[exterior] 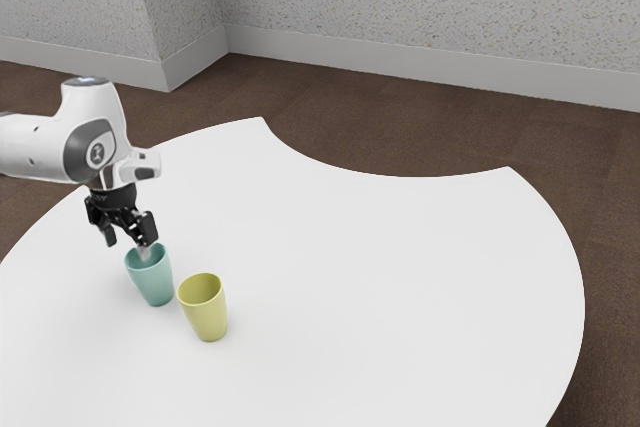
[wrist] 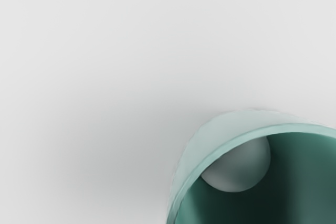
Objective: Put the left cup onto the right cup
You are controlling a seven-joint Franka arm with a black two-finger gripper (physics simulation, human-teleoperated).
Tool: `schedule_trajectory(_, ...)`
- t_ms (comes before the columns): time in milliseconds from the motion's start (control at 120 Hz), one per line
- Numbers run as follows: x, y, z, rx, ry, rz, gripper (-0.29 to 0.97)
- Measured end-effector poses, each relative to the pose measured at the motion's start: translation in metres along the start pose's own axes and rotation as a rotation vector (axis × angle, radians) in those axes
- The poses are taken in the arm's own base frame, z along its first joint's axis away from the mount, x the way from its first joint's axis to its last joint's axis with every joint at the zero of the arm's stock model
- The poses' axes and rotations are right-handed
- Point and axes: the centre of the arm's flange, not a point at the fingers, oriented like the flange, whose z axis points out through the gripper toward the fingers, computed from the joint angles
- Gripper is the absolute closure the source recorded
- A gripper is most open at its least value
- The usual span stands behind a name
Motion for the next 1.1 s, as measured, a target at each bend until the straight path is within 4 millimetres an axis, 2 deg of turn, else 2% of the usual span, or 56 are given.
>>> schedule_trajectory(1100,0.006,0.003,0.014,-0.003,-0.018,0.003,0.43)
